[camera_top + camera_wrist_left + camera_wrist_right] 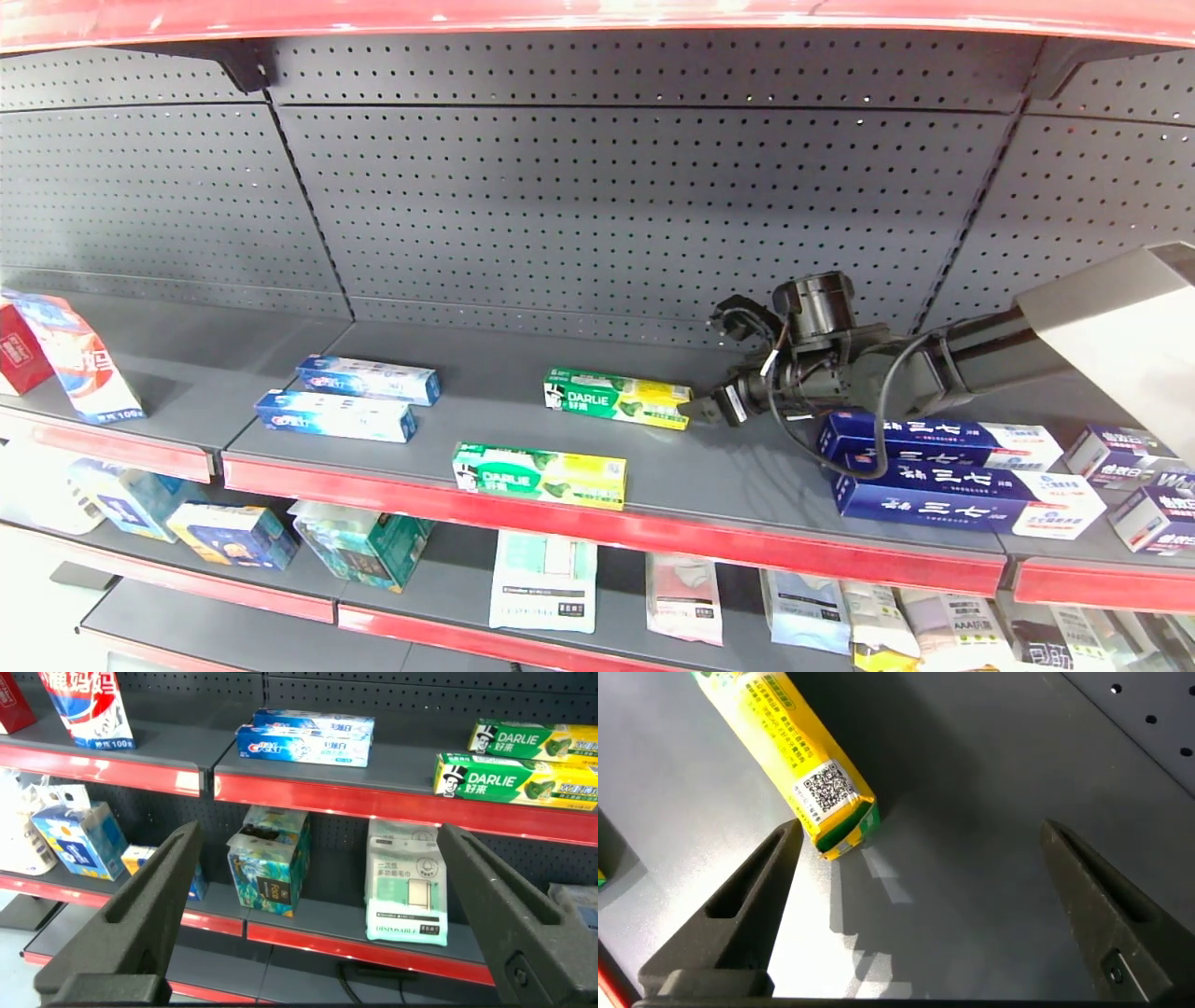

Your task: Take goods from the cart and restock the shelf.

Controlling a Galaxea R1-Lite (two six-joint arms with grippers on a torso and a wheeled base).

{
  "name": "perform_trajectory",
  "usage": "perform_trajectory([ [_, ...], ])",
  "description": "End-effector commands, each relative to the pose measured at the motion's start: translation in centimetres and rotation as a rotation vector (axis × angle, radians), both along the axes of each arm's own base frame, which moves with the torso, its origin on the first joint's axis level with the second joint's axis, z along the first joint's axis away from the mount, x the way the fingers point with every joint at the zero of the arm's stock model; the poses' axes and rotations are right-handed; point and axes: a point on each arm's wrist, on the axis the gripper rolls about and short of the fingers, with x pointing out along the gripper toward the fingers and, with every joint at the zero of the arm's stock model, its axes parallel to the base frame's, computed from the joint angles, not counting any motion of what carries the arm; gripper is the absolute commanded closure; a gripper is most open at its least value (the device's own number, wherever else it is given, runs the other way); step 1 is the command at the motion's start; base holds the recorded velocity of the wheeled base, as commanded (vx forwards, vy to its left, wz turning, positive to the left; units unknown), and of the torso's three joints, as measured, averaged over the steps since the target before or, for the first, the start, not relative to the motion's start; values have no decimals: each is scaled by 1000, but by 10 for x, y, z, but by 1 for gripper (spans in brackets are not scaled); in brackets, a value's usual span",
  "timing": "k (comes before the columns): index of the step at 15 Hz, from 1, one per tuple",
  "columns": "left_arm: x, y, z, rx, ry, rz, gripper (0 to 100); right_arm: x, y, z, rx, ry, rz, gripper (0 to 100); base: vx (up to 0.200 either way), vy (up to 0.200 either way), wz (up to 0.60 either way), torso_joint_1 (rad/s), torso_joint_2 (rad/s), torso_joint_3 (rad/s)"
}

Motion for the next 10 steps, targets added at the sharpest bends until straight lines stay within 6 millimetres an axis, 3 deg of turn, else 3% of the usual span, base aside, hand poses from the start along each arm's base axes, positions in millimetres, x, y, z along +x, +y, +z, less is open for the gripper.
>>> perform_trajectory([
  [1, 0, 0, 0, -1, 1, 0, 0, 1, 0, -2, -2, 2, -1, 0, 0, 0, 0, 0, 0, 0],
  [5, 0, 0, 0, -1, 1, 0, 0, -1, -2, -1, -3, 5, -4, 0, 0, 0, 0, 0, 0, 0],
  [10, 0, 0, 0, -1, 1, 0, 0, -8, -19, -7, -24, 41, -31, 0, 0, 0, 0, 0, 0, 0],
])
